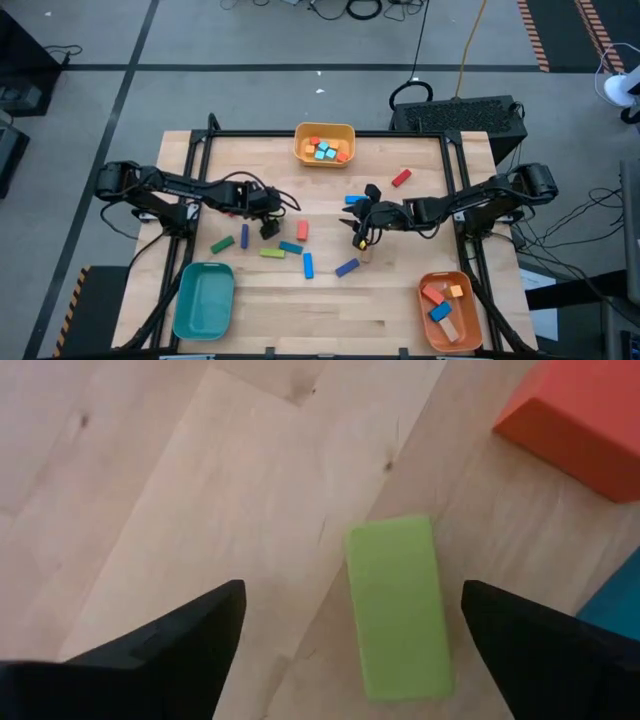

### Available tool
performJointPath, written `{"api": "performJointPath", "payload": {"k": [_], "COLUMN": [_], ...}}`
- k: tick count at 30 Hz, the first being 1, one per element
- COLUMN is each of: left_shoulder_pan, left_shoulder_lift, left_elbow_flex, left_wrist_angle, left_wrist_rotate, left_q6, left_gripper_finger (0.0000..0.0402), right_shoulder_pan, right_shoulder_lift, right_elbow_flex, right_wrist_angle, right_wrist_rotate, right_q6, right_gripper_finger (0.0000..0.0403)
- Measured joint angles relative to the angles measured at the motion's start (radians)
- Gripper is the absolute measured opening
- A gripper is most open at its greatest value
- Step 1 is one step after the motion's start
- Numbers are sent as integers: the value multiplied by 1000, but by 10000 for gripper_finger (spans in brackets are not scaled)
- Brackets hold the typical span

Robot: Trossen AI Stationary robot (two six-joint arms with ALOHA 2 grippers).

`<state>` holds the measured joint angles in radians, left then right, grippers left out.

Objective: Sort blocks by size
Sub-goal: Put the big green rectangle block into the orange bin

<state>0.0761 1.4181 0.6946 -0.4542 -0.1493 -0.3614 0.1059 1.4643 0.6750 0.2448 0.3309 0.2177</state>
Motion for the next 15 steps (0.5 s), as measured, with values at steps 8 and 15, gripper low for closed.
{"api": "performJointPath", "payload": {"k": [8,15], "left_shoulder_pan": [0,0], "left_shoulder_lift": [0,0], "left_elbow_flex": [-66,-126], "left_wrist_angle": [48,173], "left_wrist_rotate": [19,60], "left_q6": [-9,-26], "left_gripper_finger": [331,261], "right_shoulder_pan": [-4,-10], "right_shoulder_lift": [23,113], "right_elbow_flex": [0,0], "right_wrist_angle": [48,191], "right_wrist_rotate": [2,-51], "right_q6": [-34,-96], "right_gripper_finger": [130,130]}}
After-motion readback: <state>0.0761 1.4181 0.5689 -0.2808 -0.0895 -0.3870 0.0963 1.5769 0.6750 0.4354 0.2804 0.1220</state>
